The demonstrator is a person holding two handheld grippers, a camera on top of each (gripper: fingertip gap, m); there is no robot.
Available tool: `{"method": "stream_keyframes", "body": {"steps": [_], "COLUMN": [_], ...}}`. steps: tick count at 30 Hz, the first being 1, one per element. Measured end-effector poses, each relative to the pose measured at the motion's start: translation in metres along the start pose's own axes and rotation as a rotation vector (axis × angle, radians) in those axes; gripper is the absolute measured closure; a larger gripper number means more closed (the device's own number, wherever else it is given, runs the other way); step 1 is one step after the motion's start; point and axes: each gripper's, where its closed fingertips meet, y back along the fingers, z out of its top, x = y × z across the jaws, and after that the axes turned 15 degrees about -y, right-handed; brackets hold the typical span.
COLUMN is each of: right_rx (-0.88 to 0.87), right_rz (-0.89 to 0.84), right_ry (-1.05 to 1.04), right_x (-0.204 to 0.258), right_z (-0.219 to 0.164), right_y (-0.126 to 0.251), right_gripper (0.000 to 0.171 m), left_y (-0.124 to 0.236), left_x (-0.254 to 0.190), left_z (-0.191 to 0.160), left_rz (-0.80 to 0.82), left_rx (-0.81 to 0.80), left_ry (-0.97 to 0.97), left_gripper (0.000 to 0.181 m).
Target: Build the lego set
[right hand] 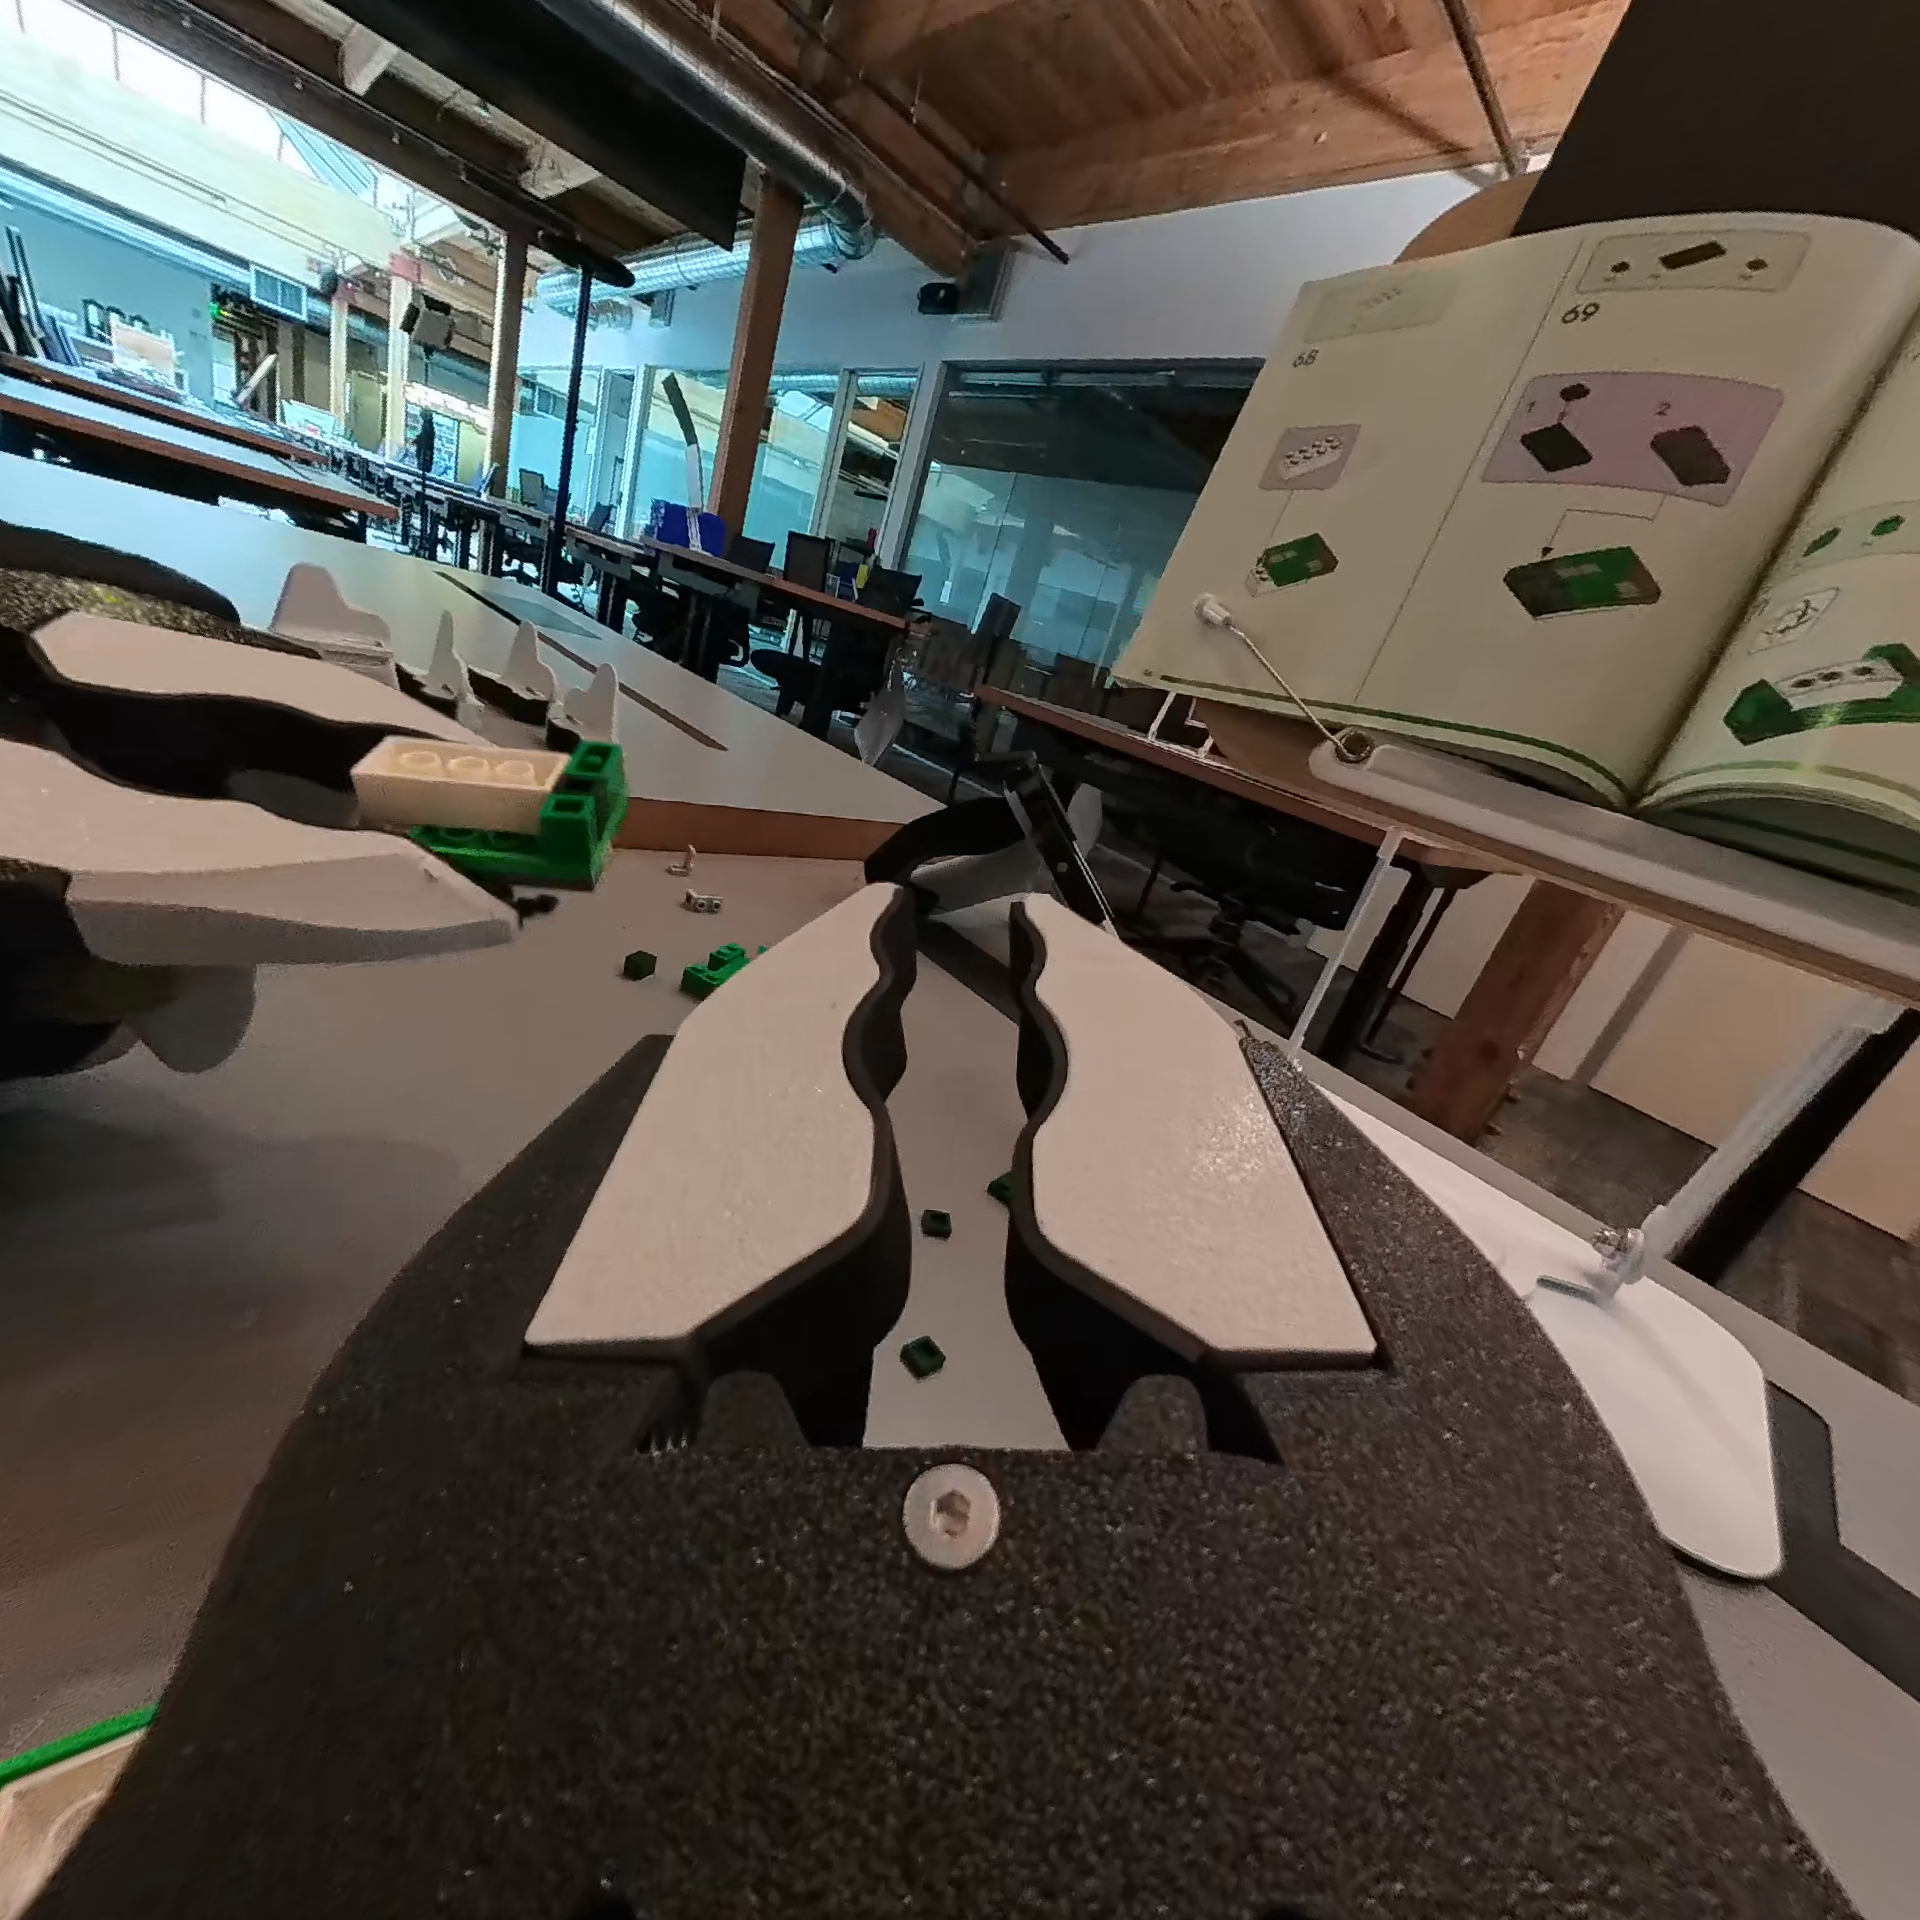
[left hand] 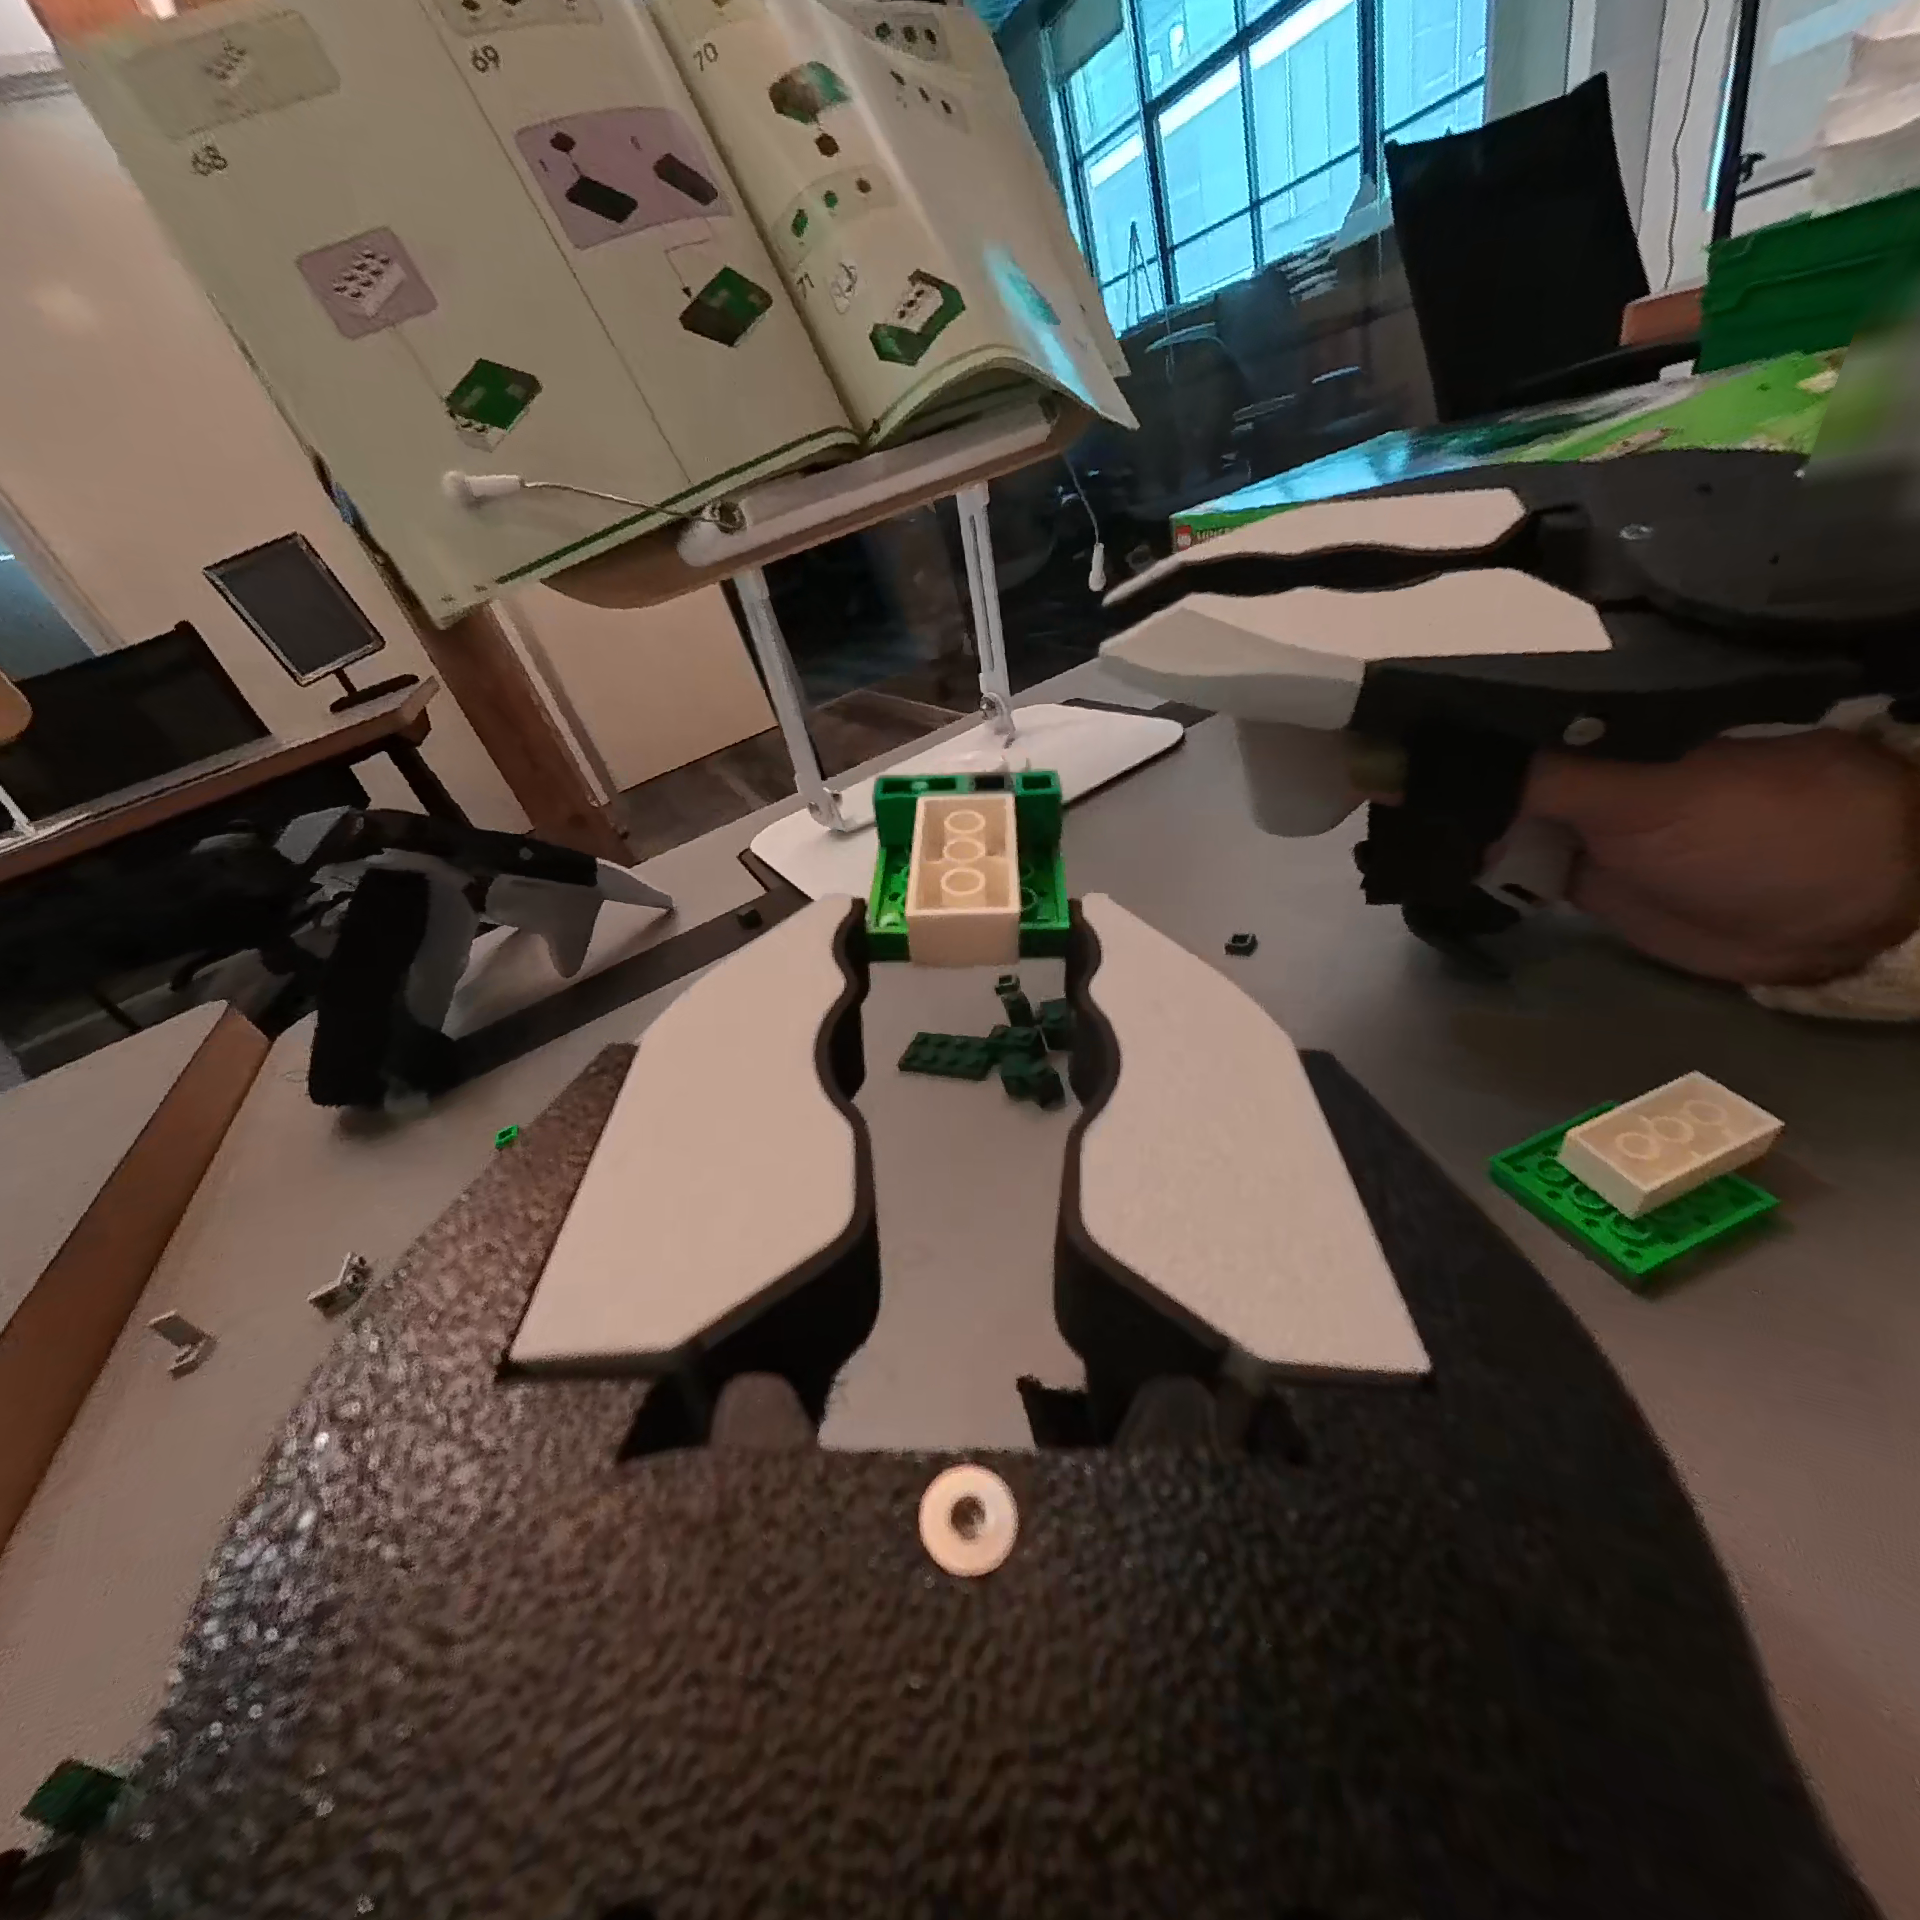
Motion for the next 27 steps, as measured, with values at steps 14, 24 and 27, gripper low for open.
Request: {"method": "stream_keyframes", "body": {"steps": [14,24,27], "right_rx": [0.009,0.015,0.02], "right_rz": [0.011,0.012,0.014], "right_ry": [0.007,0.011,0.016], "right_x": [0.0047,0.0045,0.0052], "right_z": [-0.0019,-0.0032,-0.0042], "right_y": [-0.0036,-0.0039,-0.0042], "right_gripper": [0.158,0.159,0.16], "left_y": [0.0072,0.0064,0.006], "left_x": [0.0032,0.0014,0.0002], "left_z": [0.0013,0.0008,0.0008], "left_rz": [0.013,-0.007,-0.007], "left_rx": [-0.017,-0.015,-0.012], "left_ry": [0.018,0.024,0.012], "left_gripper": [0.145,0.145,0.145]}}
